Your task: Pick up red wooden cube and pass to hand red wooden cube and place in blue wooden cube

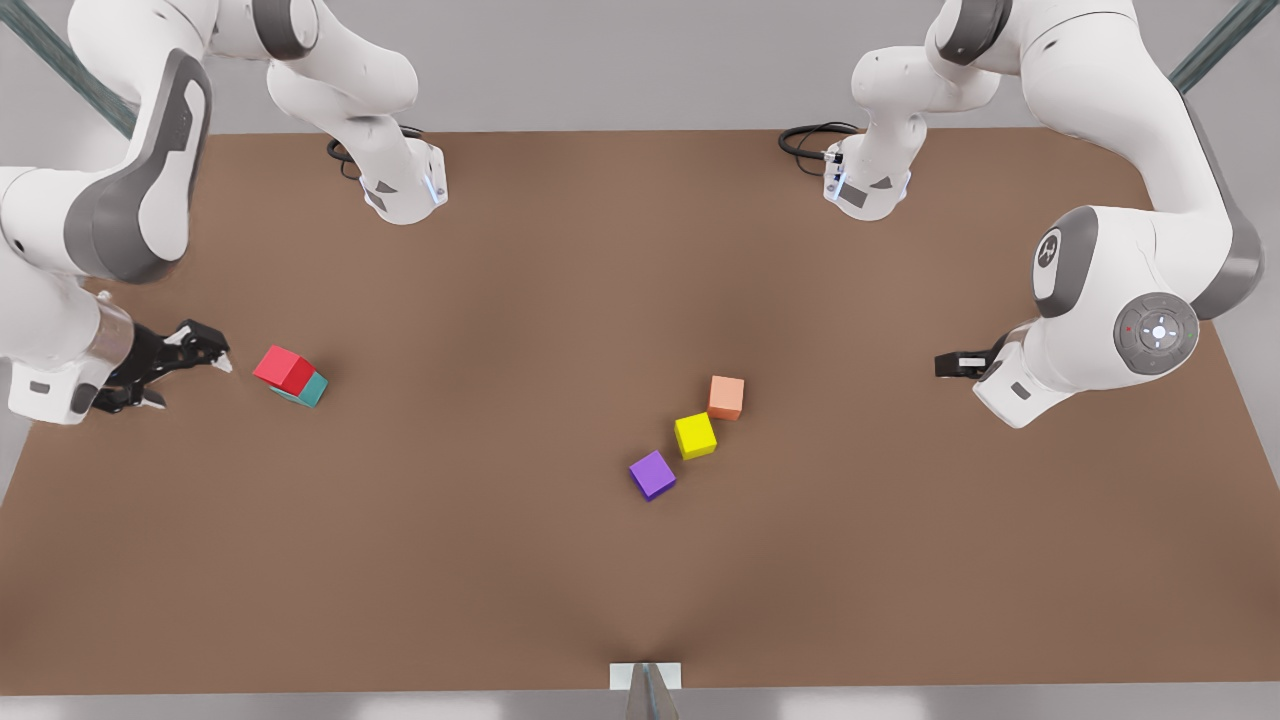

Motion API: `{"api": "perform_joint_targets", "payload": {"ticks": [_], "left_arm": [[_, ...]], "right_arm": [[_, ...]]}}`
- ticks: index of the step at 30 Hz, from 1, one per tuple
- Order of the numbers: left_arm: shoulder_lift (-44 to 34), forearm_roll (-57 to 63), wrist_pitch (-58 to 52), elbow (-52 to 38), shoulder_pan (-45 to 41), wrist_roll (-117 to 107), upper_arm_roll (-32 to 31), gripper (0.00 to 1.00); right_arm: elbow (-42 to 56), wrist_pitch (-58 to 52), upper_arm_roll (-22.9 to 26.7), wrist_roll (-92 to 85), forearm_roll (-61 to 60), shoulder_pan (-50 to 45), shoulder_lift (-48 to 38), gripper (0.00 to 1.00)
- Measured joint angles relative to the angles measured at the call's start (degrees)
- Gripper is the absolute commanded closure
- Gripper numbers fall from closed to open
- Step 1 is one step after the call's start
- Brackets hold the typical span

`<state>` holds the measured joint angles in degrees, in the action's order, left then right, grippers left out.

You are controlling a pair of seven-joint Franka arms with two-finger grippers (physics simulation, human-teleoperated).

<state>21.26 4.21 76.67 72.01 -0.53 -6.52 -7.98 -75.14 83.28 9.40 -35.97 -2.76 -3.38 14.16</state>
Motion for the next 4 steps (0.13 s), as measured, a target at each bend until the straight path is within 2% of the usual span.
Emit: {"api": "perform_joint_targets", "payload": {"ticks": [4], "left_arm": [[0.0, 0.0, -0.1, 0.0, 0.0, -0.1, 0.0, 0.0]], "right_arm": [[-8.6, -2.4, 0.0, 7.0, 0.0, -0.1, -6.7, 0.0]]}}
